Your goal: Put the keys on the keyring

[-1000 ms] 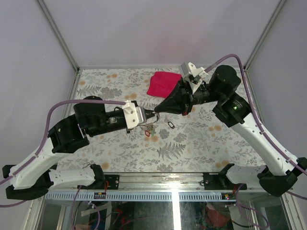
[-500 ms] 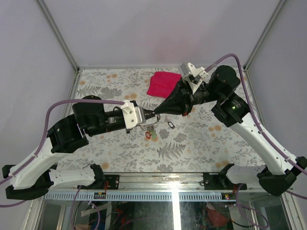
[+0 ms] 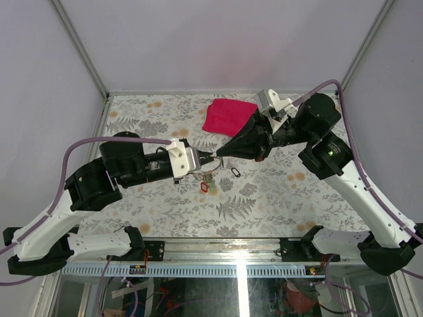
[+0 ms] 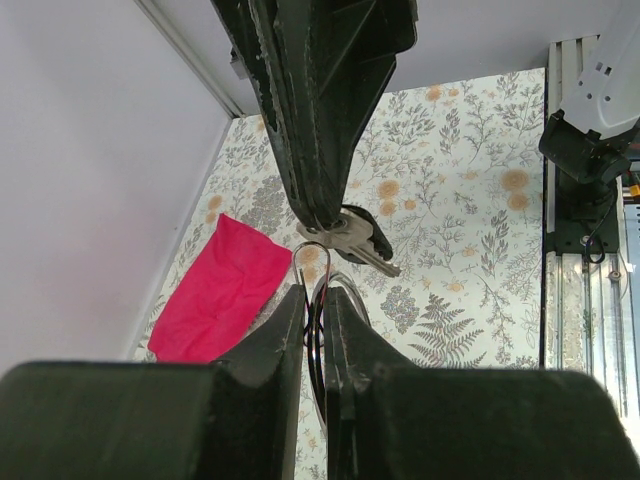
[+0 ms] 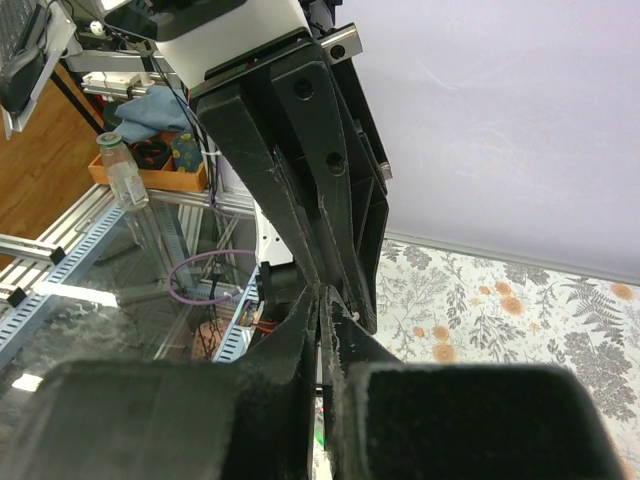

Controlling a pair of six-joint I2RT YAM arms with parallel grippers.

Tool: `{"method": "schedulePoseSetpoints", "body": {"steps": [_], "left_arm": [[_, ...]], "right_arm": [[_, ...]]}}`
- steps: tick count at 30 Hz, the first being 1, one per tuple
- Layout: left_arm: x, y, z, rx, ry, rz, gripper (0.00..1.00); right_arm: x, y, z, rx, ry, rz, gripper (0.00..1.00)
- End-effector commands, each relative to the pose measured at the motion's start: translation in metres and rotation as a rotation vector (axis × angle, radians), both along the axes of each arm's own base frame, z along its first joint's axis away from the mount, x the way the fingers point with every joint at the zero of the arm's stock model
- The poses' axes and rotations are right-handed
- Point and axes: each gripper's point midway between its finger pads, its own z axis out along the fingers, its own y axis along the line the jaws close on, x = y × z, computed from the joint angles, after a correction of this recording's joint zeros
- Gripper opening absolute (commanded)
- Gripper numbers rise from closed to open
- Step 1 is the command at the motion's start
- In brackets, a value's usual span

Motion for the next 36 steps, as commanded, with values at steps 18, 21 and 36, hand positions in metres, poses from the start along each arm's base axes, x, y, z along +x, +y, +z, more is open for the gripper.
{"method": "schedulePoseSetpoints", "body": {"steps": [18, 21, 36], "left_arm": [[-0.014, -0.002, 0.034, -0.095, -0.031, -0.064, 0.00], [-0.013, -0.004, 0.033, -0.090, -0.030, -0.069, 0.00], [-0.012, -0.008, 0.037, -0.092, -0.036, -0.079, 0.00]], "right_arm": [[0.000, 0.000, 0.012, 0.040, -0.038, -0.014, 0.00], [0.000, 0.001, 0.013, 0.042, -0.035, -0.004, 0.00], [-0.009, 0.004, 0.002, 0.026, 0.011, 0.096, 0.00]]}}
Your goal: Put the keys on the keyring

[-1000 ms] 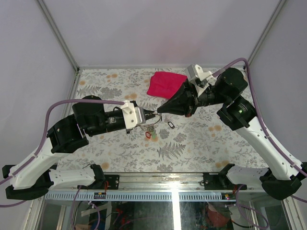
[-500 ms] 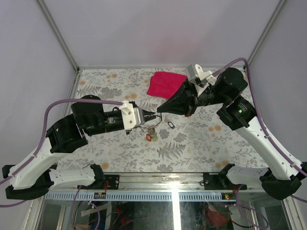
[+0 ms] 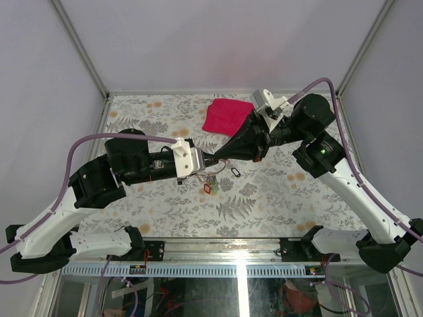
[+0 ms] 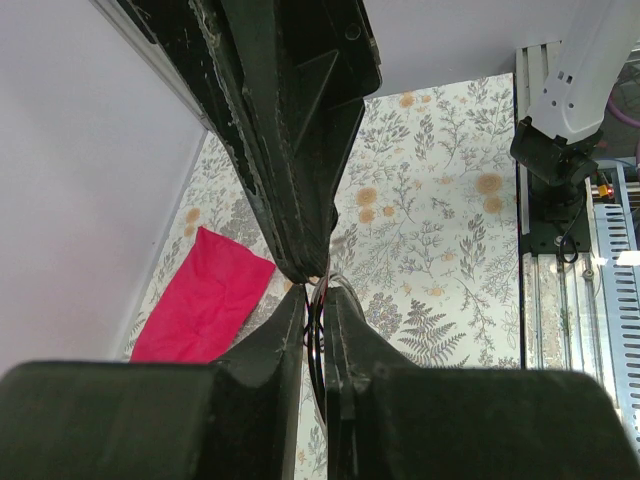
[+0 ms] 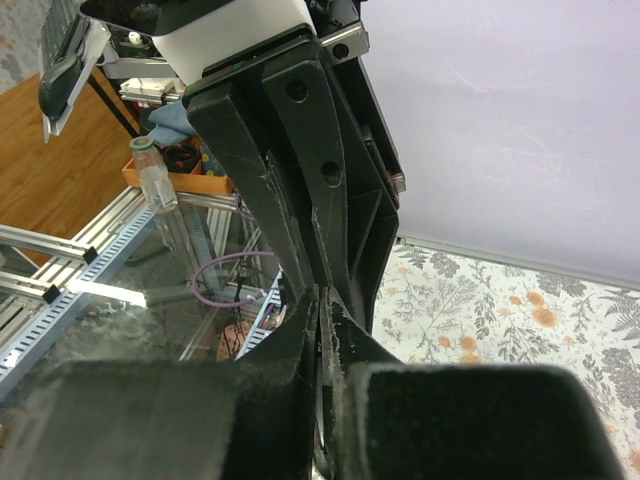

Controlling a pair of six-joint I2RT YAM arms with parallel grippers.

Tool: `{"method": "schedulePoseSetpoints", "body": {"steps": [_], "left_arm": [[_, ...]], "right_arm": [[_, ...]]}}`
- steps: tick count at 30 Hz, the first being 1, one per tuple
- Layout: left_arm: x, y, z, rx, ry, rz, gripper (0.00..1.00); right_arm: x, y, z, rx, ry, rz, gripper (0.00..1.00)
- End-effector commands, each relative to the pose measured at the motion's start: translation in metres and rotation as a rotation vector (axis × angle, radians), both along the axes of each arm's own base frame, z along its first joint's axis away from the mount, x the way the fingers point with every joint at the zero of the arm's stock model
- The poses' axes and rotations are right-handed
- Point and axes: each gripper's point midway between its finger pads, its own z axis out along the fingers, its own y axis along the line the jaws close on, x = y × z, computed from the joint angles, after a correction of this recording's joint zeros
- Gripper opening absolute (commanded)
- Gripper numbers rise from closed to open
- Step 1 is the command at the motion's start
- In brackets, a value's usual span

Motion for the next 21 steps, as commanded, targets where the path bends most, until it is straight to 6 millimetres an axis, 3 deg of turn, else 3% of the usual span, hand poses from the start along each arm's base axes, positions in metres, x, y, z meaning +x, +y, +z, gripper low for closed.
{"method": "schedulePoseSetpoints", "body": {"steps": [1, 8, 21], "left_arm": [[-0.006, 0.002, 0.036, -0.099, -0.053, -0.017, 0.00], [-0.006, 0.002, 0.037, -0.099, -0.056, -0.018, 0.00], [-0.006, 0.004, 0.033, -0.093, -0.047, -0.013, 0.00]], "right_arm": [[-0.006, 0.000, 0.005, 0.021, -0.023, 0.041, 0.00], [-0.006, 0.001, 0.002, 0.019, -0.016, 0.054, 0.00], [-0.001, -0.011, 0.022, 0.085, -0.099, -0.102, 0.00]]}}
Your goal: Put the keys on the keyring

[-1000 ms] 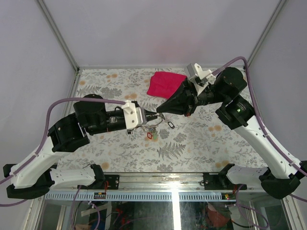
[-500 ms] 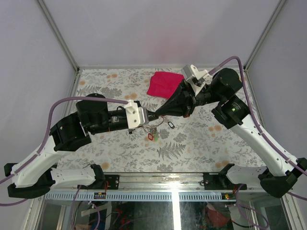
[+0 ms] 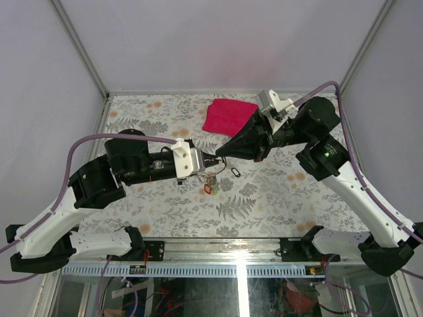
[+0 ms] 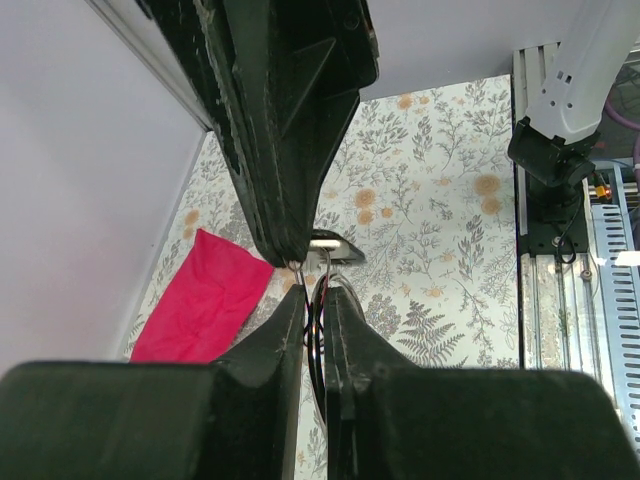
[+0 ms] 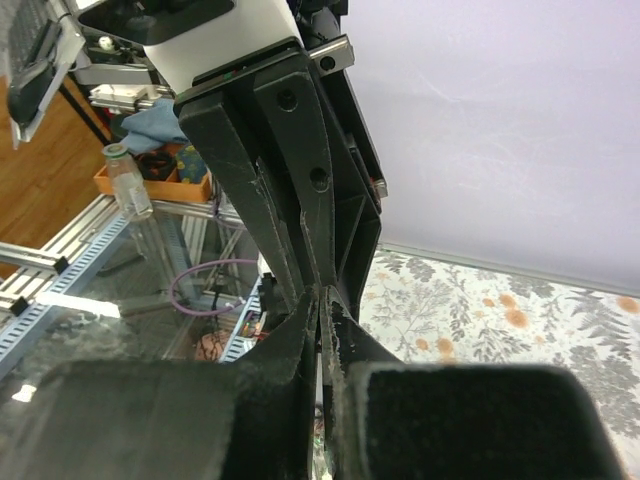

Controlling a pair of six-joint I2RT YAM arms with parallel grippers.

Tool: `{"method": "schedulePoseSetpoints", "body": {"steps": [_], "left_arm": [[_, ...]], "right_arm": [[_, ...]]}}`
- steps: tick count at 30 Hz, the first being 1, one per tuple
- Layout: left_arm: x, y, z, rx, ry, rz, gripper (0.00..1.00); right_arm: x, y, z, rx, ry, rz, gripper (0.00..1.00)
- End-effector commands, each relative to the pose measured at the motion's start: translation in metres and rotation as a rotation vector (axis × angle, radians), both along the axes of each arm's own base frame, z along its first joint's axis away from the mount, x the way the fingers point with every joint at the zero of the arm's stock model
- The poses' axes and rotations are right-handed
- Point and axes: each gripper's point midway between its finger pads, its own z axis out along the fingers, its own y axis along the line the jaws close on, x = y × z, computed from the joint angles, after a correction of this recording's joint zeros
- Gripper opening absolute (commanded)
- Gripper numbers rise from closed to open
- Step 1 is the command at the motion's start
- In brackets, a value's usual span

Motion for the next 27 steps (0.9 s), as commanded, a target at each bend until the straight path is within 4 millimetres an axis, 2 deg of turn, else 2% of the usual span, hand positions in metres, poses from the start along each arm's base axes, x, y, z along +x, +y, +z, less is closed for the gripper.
{"method": "schedulePoseSetpoints", "body": {"steps": [1, 7, 17, 27], "left_arm": [[-0.005, 0.005, 0.033, -0.094, -0.048, -0.007, 0.00], [-0.006, 0.006, 0.034, -0.096, -0.046, -0.008, 0.00], [-0.008, 0.008, 0.035, -0.103, -0.046, -0.011, 0.00], [-0.009, 0.005, 0.035, -0.100, -0.043, -0.023, 0.00]], "right_arm": [[-0.003, -0.011, 0.021, 0.068, -0.086, -0.082, 0.00], [-0.003, -0.014, 0.026, 0.083, -0.102, -0.104, 0.00], [0.005, -0.009, 0.013, 0.046, -0.091, -0.116, 0.00], [0.002, -0.003, 0.010, 0.049, -0.061, -0.054, 0.00]]}}
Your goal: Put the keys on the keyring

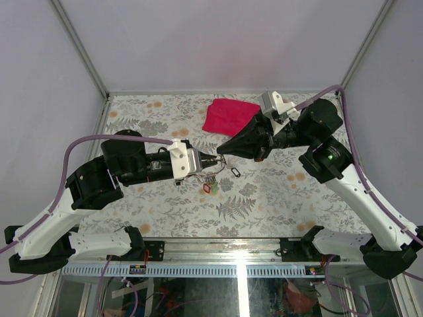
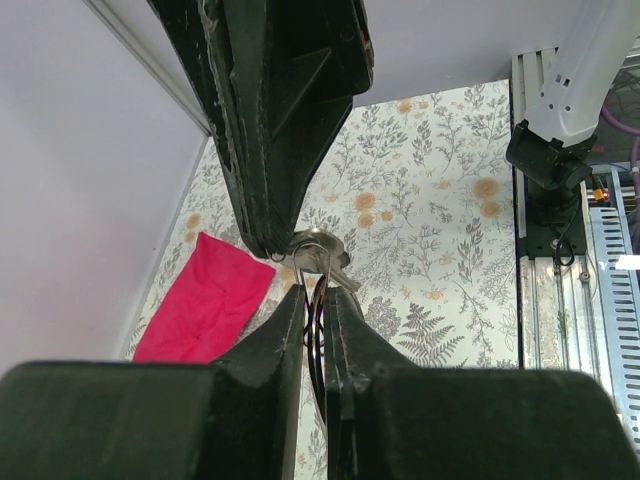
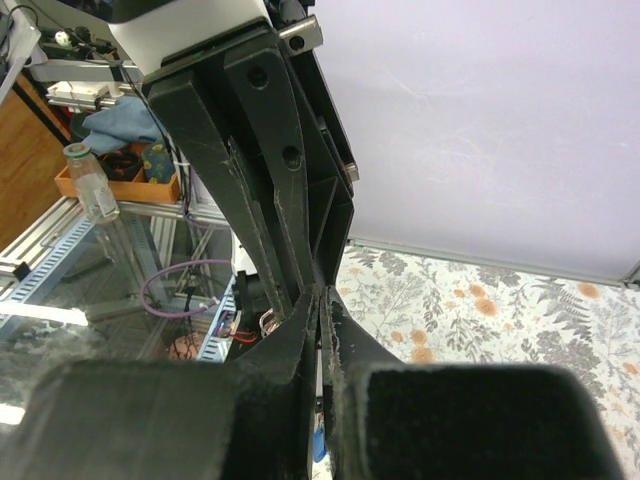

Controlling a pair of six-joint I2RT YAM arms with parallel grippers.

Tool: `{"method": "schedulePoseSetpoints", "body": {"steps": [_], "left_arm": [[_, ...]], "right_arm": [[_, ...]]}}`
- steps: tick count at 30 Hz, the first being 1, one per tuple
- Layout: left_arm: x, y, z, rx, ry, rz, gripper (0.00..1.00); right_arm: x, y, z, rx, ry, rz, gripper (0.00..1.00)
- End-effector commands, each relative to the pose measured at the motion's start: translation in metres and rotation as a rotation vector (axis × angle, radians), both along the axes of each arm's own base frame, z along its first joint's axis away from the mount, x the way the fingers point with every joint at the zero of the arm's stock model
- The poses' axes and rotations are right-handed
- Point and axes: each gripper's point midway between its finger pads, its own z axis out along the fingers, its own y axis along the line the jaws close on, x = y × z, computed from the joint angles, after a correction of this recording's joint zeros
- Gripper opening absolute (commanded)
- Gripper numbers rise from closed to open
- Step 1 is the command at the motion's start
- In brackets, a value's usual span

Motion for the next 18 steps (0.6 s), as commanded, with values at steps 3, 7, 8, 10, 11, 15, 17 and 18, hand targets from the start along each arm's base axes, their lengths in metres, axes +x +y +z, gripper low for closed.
{"method": "schedulePoseSetpoints", "body": {"steps": [3, 7, 8, 10, 11, 15, 17, 18], "left_arm": [[-0.006, 0.001, 0.032, -0.089, -0.039, -0.023, 0.00], [-0.006, 0.002, 0.034, -0.092, -0.042, -0.021, 0.00], [-0.005, 0.001, 0.033, -0.090, -0.041, -0.020, 0.00], [-0.005, 0.001, 0.033, -0.090, -0.042, -0.020, 0.00], [-0.006, 0.001, 0.033, -0.090, -0.042, -0.020, 0.00], [-0.005, 0.001, 0.034, -0.092, -0.044, -0.020, 0.00], [-0.005, 0.000, 0.035, -0.092, -0.044, -0.020, 0.00], [-0.005, 0.001, 0.035, -0.094, -0.044, -0.020, 0.00]], "right_arm": [[-0.008, 0.004, 0.006, 0.024, -0.010, 0.075, 0.00], [-0.009, 0.005, 0.003, 0.022, 0.000, 0.100, 0.00], [-0.010, 0.005, 0.003, 0.023, 0.003, 0.107, 0.00], [-0.012, 0.005, 0.004, 0.025, 0.006, 0.122, 0.00], [-0.013, 0.005, 0.004, 0.027, 0.004, 0.128, 0.00], [-0.015, 0.005, 0.003, 0.019, 0.012, 0.150, 0.00], [-0.017, 0.005, 0.002, 0.017, 0.016, 0.159, 0.00], [-0.017, 0.005, 0.002, 0.014, 0.020, 0.163, 0.00]]}}
